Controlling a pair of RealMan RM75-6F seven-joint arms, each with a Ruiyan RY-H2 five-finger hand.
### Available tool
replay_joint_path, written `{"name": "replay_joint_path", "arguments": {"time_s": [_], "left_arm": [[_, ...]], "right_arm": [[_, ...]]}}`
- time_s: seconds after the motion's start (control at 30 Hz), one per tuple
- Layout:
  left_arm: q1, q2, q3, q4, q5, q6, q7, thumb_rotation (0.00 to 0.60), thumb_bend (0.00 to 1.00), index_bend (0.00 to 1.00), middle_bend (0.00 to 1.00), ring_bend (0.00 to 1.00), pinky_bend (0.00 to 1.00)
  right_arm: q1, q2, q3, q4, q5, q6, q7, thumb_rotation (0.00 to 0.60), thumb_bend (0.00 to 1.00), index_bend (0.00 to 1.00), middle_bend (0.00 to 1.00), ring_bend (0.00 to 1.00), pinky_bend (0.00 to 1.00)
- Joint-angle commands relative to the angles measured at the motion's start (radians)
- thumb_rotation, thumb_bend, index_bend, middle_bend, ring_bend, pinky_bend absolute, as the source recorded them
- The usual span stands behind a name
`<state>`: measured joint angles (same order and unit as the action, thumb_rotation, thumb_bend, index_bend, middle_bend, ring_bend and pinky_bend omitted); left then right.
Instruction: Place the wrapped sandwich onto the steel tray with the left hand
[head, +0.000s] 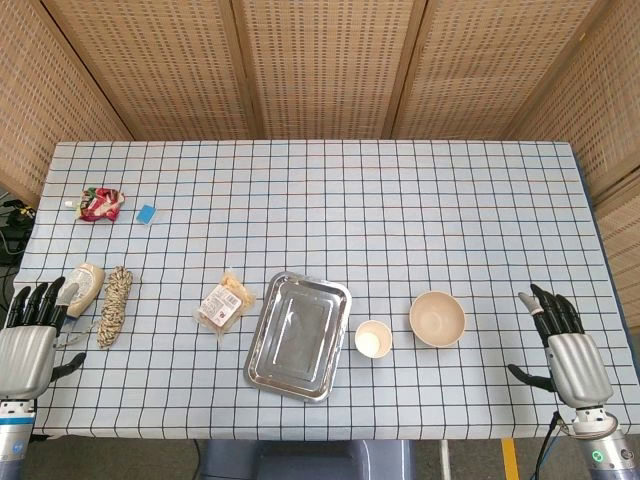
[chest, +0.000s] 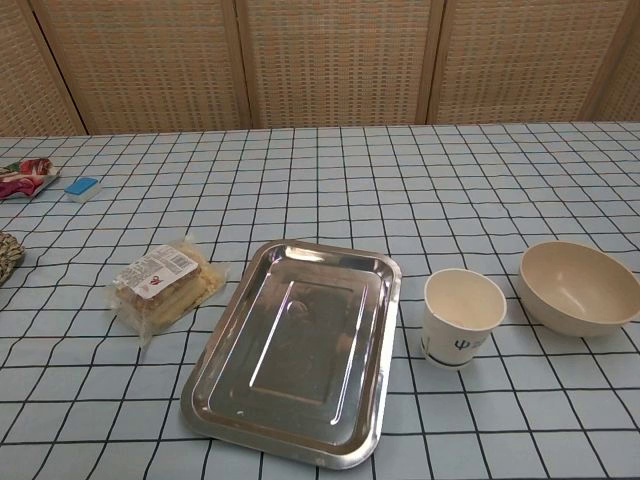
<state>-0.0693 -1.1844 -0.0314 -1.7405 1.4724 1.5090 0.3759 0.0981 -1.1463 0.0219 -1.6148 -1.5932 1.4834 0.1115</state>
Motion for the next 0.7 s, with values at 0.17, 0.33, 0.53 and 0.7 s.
{"name": "replay_joint_path", "arguments": {"time_s": [0.17,0.33,0.53,0.7], "left_arm": [[0.000,-0.003,0.002,0.000,0.001,-0.001,0.005,0.600,0.00,0.00,0.00,0.00,0.00],[-0.009,-0.005,0.000,-0.003,0.008,-0.010,0.006,0.600,0.00,0.00,0.00,0.00,0.00],[-0.072,0.002,-0.018,-0.022,-0.009,-0.105,0.014,0.600,0.00,0.00,0.00,0.00,0.00],[-0.183,0.013,-0.051,-0.045,-0.043,-0.262,0.077,0.600,0.00,0.00,0.00,0.00,0.00]], "right_arm": [[-0.004,0.005,0.001,-0.001,0.000,0.008,0.008,0.600,0.06,0.02,0.00,0.00,0.00],[-0.003,0.008,0.002,-0.005,-0.003,0.010,0.013,0.600,0.06,0.02,0.00,0.00,0.00],[-0.006,0.017,0.010,-0.008,0.012,0.015,0.031,0.600,0.06,0.02,0.00,0.00,0.00],[-0.005,0.024,0.020,-0.004,0.026,0.013,0.054,0.600,0.06,0.03,0.00,0.00,0.00]]}}
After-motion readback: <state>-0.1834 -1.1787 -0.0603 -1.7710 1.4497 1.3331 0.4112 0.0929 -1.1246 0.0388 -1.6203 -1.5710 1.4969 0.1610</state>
